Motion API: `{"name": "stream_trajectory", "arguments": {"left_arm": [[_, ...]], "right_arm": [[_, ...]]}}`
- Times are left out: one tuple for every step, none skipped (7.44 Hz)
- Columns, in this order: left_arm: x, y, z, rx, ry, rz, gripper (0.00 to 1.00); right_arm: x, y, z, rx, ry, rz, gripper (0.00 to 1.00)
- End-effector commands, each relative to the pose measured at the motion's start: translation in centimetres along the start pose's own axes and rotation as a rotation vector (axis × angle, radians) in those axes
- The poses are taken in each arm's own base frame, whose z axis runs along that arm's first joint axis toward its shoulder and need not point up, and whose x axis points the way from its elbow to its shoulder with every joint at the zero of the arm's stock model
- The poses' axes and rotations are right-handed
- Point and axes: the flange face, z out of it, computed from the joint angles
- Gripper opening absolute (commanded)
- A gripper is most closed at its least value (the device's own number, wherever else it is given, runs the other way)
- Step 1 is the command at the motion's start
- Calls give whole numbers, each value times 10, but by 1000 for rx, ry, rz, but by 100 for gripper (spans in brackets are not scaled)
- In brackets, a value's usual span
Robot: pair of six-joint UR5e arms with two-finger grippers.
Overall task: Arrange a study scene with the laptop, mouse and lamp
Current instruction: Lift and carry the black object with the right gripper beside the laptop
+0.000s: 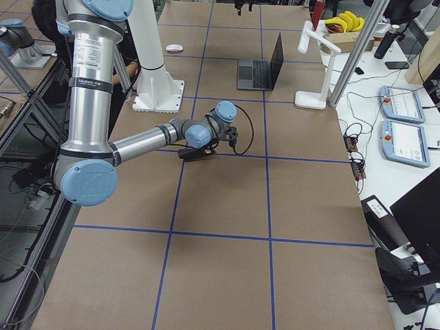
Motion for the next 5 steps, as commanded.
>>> {"name": "stream_trajectory", "arguments": {"left_arm": [[3, 5, -9, 13, -73, -266, 100], [17, 26, -23, 29, -85, -462, 100], [32, 45, -27, 21, -81, -592, 100], [44, 60, -17, -14, -71, -723, 100], [65, 68, 3, -42, -45, -805, 100]], "right_arm": [[-28, -22, -44, 133, -20, -46, 16], [-58, -40, -65, 165, -28, -72, 16], [-101, -65, -86, 171, 25, -111, 16], [-152, -85, -111, 162, 95, -145, 16], [-199, -95, -122, 146, 155, -176, 16]]}}
